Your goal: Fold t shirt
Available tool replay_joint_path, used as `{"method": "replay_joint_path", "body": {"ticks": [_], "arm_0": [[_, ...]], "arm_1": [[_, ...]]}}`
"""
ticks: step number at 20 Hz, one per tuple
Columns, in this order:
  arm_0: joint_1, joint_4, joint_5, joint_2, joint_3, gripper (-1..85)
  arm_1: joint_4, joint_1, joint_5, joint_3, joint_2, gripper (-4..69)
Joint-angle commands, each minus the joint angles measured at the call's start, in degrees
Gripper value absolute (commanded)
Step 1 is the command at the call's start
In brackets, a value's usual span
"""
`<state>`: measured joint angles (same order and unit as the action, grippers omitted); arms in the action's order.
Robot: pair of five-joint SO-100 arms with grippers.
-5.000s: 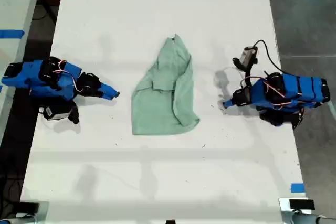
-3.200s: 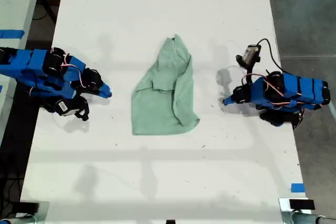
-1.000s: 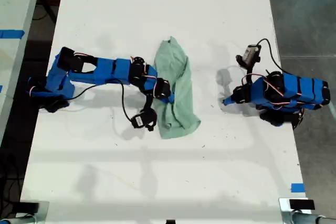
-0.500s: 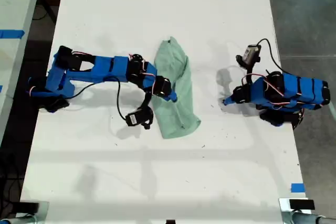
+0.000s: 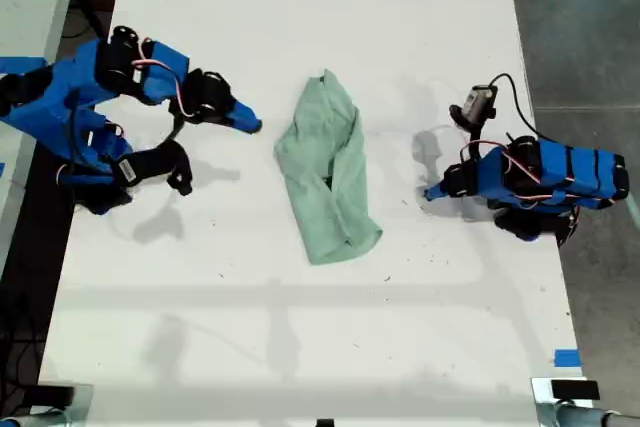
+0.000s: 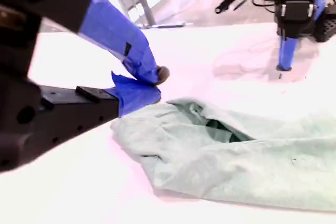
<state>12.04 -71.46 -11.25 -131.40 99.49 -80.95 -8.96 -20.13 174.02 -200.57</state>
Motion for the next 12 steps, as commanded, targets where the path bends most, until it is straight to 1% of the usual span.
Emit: {"method": "replay_joint_path", "body": {"ticks": [1,2,4,5,6,8,10,12], "arm_0": [[3.08,8.17,3.69,-36.21,35.68,-0.1],[3.16,9.23,4.83,-46.05,45.18,-0.1],[2.02,9.23,6.94,-63.37,60.64,-0.1],[1.85,7.56,7.29,-73.30,67.50,-0.1],[2.02,5.54,8.17,-75.06,70.58,-0.1],[1.58,7.56,6.42,-74.79,73.48,-0.1],[2.46,7.12,6.15,-75.15,74.00,-0.1],[3.34,6.24,7.47,-75.15,75.94,-0.1]], "arm_1": [[0.88,-0.44,-0.09,2.37,-0.62,1.6],[0.88,-0.44,-0.09,2.37,-0.62,1.6],[0.88,-0.44,0.00,2.37,-0.62,1.6],[0.88,-0.44,0.09,2.37,-0.62,1.6],[0.88,-0.44,0.09,2.37,-0.62,1.6],[0.88,-0.44,0.26,2.37,-0.62,1.6],[0.88,-0.44,0.35,2.37,-0.62,1.6],[0.88,-0.26,0.53,2.37,-0.62,1.6]]}}
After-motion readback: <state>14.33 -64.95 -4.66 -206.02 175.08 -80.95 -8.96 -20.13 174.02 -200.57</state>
